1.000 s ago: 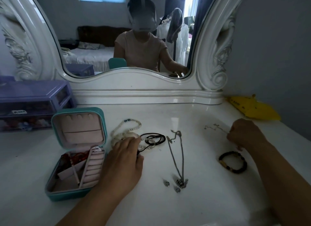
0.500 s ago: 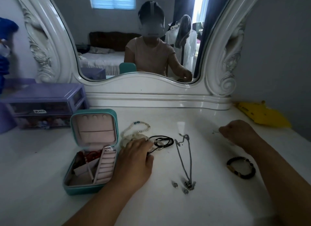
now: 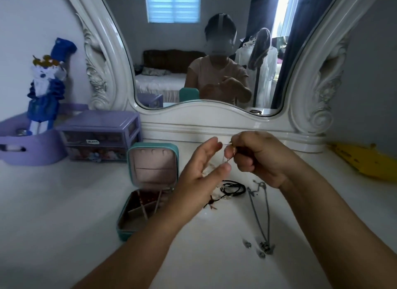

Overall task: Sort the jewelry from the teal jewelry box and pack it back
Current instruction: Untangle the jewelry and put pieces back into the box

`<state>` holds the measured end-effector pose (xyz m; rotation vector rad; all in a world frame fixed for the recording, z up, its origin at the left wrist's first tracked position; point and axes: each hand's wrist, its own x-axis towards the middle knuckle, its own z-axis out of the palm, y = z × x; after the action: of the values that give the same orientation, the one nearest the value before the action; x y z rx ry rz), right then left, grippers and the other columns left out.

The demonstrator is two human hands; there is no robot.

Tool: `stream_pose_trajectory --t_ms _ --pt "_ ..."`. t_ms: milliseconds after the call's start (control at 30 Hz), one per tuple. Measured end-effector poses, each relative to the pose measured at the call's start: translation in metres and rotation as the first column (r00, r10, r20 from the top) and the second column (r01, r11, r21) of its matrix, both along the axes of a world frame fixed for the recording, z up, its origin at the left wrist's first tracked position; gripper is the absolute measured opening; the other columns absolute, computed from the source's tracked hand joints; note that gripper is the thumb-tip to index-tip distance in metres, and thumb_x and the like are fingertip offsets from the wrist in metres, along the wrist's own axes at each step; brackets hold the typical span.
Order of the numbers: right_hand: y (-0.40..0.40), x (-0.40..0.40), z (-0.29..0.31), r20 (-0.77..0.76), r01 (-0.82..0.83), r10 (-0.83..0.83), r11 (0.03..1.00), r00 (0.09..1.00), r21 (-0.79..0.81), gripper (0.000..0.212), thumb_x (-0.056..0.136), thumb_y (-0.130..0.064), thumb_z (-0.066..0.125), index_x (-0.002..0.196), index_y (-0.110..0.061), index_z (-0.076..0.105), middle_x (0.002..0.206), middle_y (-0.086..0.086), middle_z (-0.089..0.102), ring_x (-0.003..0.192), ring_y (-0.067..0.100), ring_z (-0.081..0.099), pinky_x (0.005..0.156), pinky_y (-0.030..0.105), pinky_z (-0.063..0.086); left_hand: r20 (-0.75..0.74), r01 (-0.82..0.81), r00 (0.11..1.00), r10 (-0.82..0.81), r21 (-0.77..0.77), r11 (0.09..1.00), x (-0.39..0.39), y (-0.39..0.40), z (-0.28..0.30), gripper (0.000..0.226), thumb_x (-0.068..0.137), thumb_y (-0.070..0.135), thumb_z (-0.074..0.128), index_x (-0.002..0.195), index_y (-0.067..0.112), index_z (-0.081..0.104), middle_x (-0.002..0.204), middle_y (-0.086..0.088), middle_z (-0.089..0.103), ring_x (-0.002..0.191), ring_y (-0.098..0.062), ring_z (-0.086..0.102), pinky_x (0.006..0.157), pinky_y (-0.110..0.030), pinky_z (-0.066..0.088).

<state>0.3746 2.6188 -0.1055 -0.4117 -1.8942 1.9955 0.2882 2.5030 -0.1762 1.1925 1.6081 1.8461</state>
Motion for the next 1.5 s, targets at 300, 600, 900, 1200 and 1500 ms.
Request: stream_pose_trajectory --t_ms 300,600,900,1200,1500 --pt "-0.055 -0.032 0.023 -0.041 -0.26 0.263 0.964 0.964 0.056 0.027 0.085 -0.002 0.041 0.059 -0.002 0.05 0.045 0.005 0.052 0.033 0.009 0.033 0.042 0.02 0.025 0.115 0.278 0.944 -0.308 0.219 0.935 -0.034 -0.054 0.014 0.038 0.074 0.015 0.069 0.111 0.008 0.06 0.098 -0.002 0.071 0.097 -0.021 0.066 0.086 -0.033 0.051" --pt "-0.097 -0.072 0.01 -0.067 -0.341 0.339 0.94 0.938 -0.021 0.027 0.084 0.003 0.044 0.058 -0.004 0.05 0.057 0.012 0.052 0.032 0.009 0.037 0.036 0.017 0.026 0.203 -0.004 0.979 -0.01 0.07 0.998 -0.069 -0.108 0.0 0.01 0.079 0.021 0.06 0.079 0.019 0.07 0.066 0.001 0.062 0.062 -0.011 0.06 0.066 -0.029 0.055" --pt "-0.122 -0.088 -0.017 0.078 -0.369 0.363 0.922 0.929 0.112 0.024 0.073 0.012 0.059 0.082 -0.01 0.058 0.073 0.023 0.055 0.034 0.009 0.039 0.037 0.018 0.027 -0.228 -0.249 0.951 0.208 -0.174 0.953 -0.083 -0.141 -0.022 0.012 0.08 0.01 0.067 0.087 0.017 0.074 0.09 -0.008 0.069 0.088 -0.023 0.066 0.084 -0.04 0.052" --pt "-0.127 -0.089 -0.041 0.266 -0.372 0.287 0.853 0.92 0.366 0.024 0.072 0.012 0.062 0.084 -0.009 0.061 0.076 0.019 0.059 0.052 0.012 0.049 0.041 0.016 0.036 -0.425 -0.328 0.889 0.173 -0.326 0.887 -0.088 -0.149 -0.035 0.014 0.07 0.014 0.077 0.081 0.023 0.075 0.081 0.001 0.054 0.081 -0.016 0.058 0.077 -0.028 0.047" --pt "-0.121 -0.083 -0.057 0.317 -0.366 0.214 0.736 0.924 0.57 0.015 0.078 -0.001 0.063 0.085 -0.013 0.068 0.078 0.0 0.069 0.062 0.001 0.058 0.055 0.012 0.045 -0.298 -0.397 0.9 0.318 -0.26 0.88 -0.086 -0.153 -0.041 0.032 0.081 -0.004 0.059 0.079 0.026 0.071 0.084 0.0 0.069 0.08 -0.009 0.064 0.071 -0.014 0.047"
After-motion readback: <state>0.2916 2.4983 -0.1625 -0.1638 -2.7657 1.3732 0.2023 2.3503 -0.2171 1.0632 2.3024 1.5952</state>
